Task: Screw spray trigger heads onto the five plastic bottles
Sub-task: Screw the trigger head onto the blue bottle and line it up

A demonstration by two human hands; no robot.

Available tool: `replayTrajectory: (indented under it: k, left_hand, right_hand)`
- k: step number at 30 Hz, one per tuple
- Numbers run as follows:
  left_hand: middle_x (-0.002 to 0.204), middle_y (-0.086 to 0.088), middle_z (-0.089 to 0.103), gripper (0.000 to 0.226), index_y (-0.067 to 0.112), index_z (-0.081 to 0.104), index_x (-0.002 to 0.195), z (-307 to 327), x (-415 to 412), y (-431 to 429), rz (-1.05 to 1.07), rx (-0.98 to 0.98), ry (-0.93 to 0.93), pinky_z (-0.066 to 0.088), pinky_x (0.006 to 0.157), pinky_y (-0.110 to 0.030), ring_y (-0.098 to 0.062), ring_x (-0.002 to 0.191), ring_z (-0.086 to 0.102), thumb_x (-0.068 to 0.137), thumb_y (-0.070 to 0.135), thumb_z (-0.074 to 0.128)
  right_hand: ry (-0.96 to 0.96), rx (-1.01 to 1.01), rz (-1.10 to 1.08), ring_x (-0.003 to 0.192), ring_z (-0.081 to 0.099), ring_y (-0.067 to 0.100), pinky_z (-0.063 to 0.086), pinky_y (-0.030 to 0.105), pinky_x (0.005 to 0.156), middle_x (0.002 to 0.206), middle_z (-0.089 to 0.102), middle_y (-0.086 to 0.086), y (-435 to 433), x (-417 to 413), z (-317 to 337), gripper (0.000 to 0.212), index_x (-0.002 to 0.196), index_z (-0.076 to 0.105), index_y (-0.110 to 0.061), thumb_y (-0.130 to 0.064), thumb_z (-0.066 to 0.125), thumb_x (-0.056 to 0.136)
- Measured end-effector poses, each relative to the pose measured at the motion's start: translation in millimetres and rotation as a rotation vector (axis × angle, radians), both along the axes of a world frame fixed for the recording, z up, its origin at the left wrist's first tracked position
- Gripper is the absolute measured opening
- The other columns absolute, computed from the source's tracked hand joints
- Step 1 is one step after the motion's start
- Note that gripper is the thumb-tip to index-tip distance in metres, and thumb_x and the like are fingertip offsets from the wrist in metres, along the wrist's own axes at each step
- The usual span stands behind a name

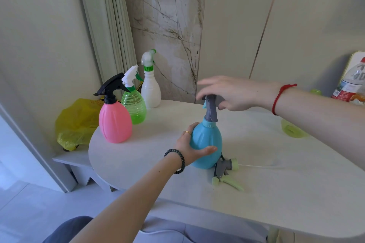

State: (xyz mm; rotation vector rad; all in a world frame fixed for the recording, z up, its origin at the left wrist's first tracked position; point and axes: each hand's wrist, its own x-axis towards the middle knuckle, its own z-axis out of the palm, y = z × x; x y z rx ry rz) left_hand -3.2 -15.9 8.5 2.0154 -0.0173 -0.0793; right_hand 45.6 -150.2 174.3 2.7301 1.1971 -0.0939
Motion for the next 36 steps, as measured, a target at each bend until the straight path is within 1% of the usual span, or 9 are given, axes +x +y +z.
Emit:
replayTrajectory:
  k: [5,10,14,20,24,27,29,32,36]
  left_hand:
    - [0.125,0.002,0.047,0.081,0.037,0.024,0.130,0.8,-0.7,-1.3,0.003,0.031,-0.005,0.045,0.087,-0.032,-0.018,0.109,0.049,0.065,0.048,0.071]
    - [0.126,0.001,0.047,0.082,0.036,0.024,0.131,2.0,-1.6,-1.5,0.010,0.015,-0.009,0.045,0.089,-0.032,-0.018,0.110,0.049,0.065,0.045,0.071]
    - [0.125,0.001,0.047,0.081,0.036,0.024,0.130,2.3,-3.4,-2.9,0.017,0.018,-0.027,0.045,0.087,-0.031,-0.018,0.108,0.049,0.065,0.044,0.072]
    - [0.124,0.002,0.048,0.082,0.036,0.025,0.130,2.7,-5.3,-5.3,0.031,-0.006,-0.039,0.043,0.086,-0.030,-0.017,0.108,0.048,0.064,0.046,0.073]
    - [0.132,0.002,0.044,0.077,0.035,0.024,0.132,0.7,-6.8,-0.9,-0.018,-0.029,-0.039,0.039,0.092,-0.029,-0.016,0.112,0.043,0.070,0.042,0.069]
    - [0.141,0.002,0.037,0.058,0.037,0.022,0.135,-5.4,-9.4,6.9,-0.046,-0.074,-0.034,0.040,0.095,-0.031,-0.017,0.119,0.043,0.085,0.039,0.050]
    - [0.142,0.002,0.036,0.048,0.040,0.023,0.135,-8.8,-10.0,12.2,-0.026,-0.102,-0.030,0.041,0.095,-0.032,-0.014,0.117,0.045,0.089,0.042,0.038]
    - [0.141,0.007,0.035,0.041,0.042,0.029,0.131,-11.3,-7.8,15.9,-0.001,-0.199,-0.018,0.041,0.094,-0.031,-0.007,0.113,0.044,0.091,0.039,0.037]
    - [0.133,0.001,0.044,0.032,0.046,0.038,0.116,-11.7,-4.0,15.0,0.010,-0.320,-0.008,0.048,0.083,-0.026,-0.010,0.103,0.054,0.089,0.031,0.046]
  right_hand:
    - [-0.034,0.021,0.058,0.080,0.058,0.023,0.037,0.030,0.054,0.076,0.064,0.006,2.2,-3.7,-2.3,0.017,0.088,0.067,-0.012,-0.027,0.065,0.080]
    - [-0.063,0.087,0.046,0.062,0.054,0.024,0.029,0.025,0.044,0.067,0.063,0.011,2.9,-1.6,-6.4,0.021,0.080,0.067,-0.007,-0.028,0.064,0.081]
    - [-0.023,0.264,-0.029,0.054,0.045,0.006,0.028,0.019,0.045,0.054,0.050,-0.009,-6.3,-4.5,-16.0,0.013,0.080,0.066,-0.014,-0.027,0.064,0.081]
    - [-0.018,0.555,-0.099,0.092,0.054,0.022,0.038,0.030,0.079,0.093,0.065,0.003,-12.6,-14.3,-44.5,0.015,0.094,0.065,-0.018,-0.026,0.062,0.082]
    - [-0.146,0.677,-0.227,0.132,0.028,0.023,0.020,0.035,0.109,0.143,0.035,0.006,-27.6,-25.1,-72.7,0.059,0.136,0.035,-0.024,-0.035,0.059,0.084]
    - [-0.146,1.104,-0.353,0.130,0.035,0.023,0.020,0.015,0.104,0.135,0.039,0.006,-40.1,-47.6,-109.4,0.053,0.133,0.035,-0.012,-0.020,0.058,0.086]
    - [-0.041,1.165,-0.418,0.124,0.039,0.014,0.022,0.010,0.098,0.128,0.039,-0.004,-40.6,-62.6,-140.3,0.054,0.132,0.037,-0.014,-0.015,0.061,0.083]
    - [0.255,1.099,-0.499,0.114,0.036,-0.003,0.032,0.010,0.093,0.129,0.033,-0.017,-29.1,-72.7,-173.9,0.073,0.137,0.027,-0.026,-0.025,0.069,0.077]
    - [0.355,1.156,-0.519,0.122,0.043,0.012,0.045,0.036,0.099,0.134,0.042,-0.007,-3.8,-59.9,-182.2,0.083,0.137,0.023,-0.024,-0.029,0.074,0.072]
